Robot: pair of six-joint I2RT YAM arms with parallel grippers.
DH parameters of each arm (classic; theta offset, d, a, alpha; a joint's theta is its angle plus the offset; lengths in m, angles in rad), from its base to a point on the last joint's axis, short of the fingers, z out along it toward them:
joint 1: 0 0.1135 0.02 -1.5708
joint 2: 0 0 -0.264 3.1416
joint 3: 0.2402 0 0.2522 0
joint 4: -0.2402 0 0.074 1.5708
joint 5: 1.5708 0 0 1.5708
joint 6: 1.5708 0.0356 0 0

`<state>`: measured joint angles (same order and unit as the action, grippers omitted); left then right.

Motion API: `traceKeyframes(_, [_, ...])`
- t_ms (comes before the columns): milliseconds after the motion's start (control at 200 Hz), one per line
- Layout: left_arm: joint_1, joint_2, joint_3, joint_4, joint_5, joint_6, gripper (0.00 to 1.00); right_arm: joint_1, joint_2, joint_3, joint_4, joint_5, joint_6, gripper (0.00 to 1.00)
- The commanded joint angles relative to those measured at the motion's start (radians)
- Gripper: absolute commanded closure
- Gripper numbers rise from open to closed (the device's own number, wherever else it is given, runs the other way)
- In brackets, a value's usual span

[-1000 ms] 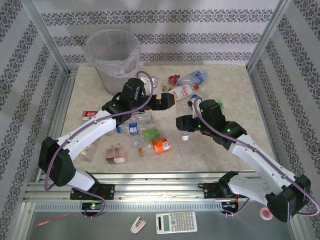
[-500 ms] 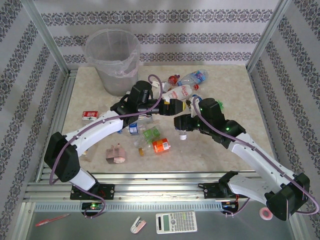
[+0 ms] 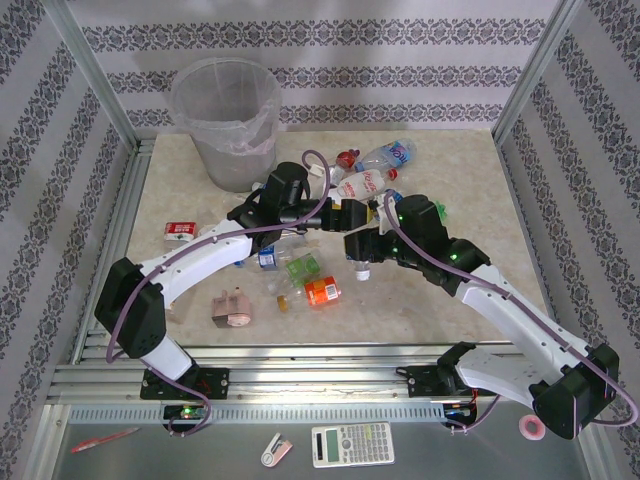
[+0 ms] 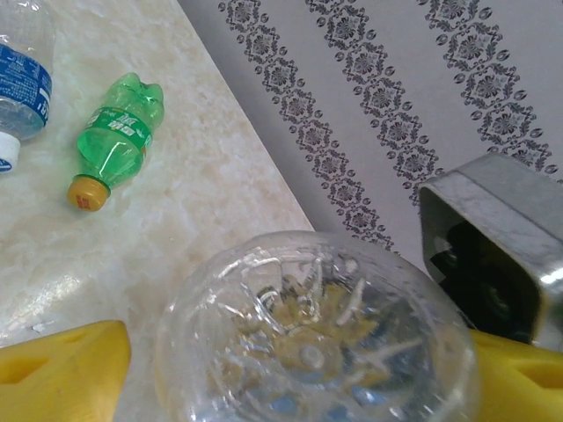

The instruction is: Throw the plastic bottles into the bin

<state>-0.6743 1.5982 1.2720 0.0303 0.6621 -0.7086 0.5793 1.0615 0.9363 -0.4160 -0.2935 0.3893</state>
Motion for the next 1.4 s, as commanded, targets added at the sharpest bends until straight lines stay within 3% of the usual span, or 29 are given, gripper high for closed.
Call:
traceKeyframes(0, [-0.01, 0.019, 0.032, 0.022, -0.004, 0.003, 0.24, 0.018, -0.01, 0.025, 0.029, -0.036, -0.018, 0.64])
traceKeyframes(390, [-0.008, 0.023, 0.027, 0.011, -0.034, 0.006, 0.54, 0.019, -0.017, 0.016, 0.036, -0.022, -0.012, 0.5])
traceKeyframes(799, [-0.002, 0.023, 0.021, 0.007, -0.041, 0.012, 0.61, 0.019, -0.023, 0.012, 0.025, -0.028, -0.036, 0.15])
traceKeyframes(1014, [0.008, 0.017, 0.016, 0.012, -0.047, 0.016, 0.62, 0.018, -0.006, 0.01, 0.003, -0.072, -0.052, 0.03])
traceKeyframes(1394, [0.029, 0.017, 0.004, -0.042, -0.092, 0.047, 0.63, 0.009, 0.019, 0.01, -0.012, -0.077, -0.05, 0.02])
